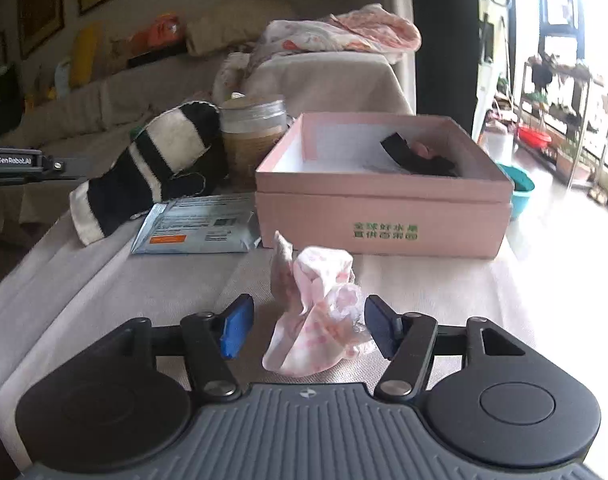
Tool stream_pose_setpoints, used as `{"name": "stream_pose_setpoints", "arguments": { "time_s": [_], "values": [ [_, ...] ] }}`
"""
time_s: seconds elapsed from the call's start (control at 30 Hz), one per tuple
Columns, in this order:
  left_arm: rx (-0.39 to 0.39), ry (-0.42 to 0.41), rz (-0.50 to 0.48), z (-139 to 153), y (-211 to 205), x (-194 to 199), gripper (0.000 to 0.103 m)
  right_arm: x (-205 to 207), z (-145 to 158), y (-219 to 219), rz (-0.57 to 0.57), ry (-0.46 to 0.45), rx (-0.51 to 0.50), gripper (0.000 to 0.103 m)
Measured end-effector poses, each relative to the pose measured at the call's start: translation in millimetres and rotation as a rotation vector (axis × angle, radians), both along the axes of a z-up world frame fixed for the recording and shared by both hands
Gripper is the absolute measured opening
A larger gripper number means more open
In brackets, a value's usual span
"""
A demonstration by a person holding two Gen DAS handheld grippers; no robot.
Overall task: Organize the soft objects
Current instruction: 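Grasp the pink lace cloth with the right tool while the left grasps the foam rocket, then carry the rocket and cloth into the pink box and open both tools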
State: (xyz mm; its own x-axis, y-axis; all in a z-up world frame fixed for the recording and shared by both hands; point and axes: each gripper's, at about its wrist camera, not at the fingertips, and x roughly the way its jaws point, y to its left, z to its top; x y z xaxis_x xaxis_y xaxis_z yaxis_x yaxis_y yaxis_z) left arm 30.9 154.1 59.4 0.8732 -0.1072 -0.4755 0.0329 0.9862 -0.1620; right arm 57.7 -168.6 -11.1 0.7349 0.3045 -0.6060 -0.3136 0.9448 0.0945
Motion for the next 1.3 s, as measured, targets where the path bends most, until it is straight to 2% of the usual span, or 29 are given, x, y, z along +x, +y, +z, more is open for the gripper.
{"name": "stream_pose_setpoints", "arguments": {
  "time_s": [0.13,0.23,0.33,0.37,0.47,0.53,0.57,0.67,0.77,0.87,0.93,1.0,1.03,1.07,1.17,1.3],
  "values": [
    [-0.056,0.009,0.076,9,35,26,0.018,6,-5,-3,-0.02,0.039,0.017,0.062],
    [-0.088,0.09,0.104,10,64,67,0.018,5,-7,-3,-0.026,0.04,0.023,0.062],
    [-0.037,0.181,0.103,1,75,104,0.018,3,-7,-2,-0.025,0.038,0.018,0.064],
    [-0.023,0.21,0.095,-4,75,114,0.021,3,-8,-1,-0.023,0.039,0.014,0.066],
    [0.014,0.272,0.07,-19,71,130,0.023,5,-8,1,-0.018,0.048,0.003,0.066],
    [0.074,0.249,0.062,-23,65,130,0.024,6,-9,2,-0.015,0.056,-0.001,0.068],
    [0.097,0.246,0.056,-23,61,126,0.029,6,-9,3,-0.013,0.056,-0.002,0.069],
    [0.148,0.244,0.028,-23,60,126,0.033,6,-8,5,-0.01,0.057,-0.012,0.069],
    [0.144,0.264,0.005,-22,64,128,0.038,5,-3,4,-0.015,0.037,-0.015,0.069],
    [0.153,0.275,0.004,-22,65,134,0.038,6,7,8,-0.008,-0.011,-0.051,0.069],
    [0.171,0.286,0.012,-24,64,140,0.038,12,11,12,0.005,-0.009,-0.074,0.069],
    [0.178,0.299,0.015,-26,65,146,0.038,21,11,17,0.022,0.036,-0.092,0.059],
    [0.179,0.301,0.015,-27,66,148,0.038,25,10,20,0.04,0.062,-0.114,0.032],
    [0.181,0.305,0.013,-28,67,151,0.038,28,10,25,0.064,0.092,-0.148,0.017],
    [0.174,0.304,-0.001,-30,71,153,0.037,30,20,38,0.126,0.119,-0.209,0.015],
    [0.145,0.284,-0.027,-31,79,150,0.035,34,56,55,0.234,0.131,-0.191,0.015]
  ]
}}
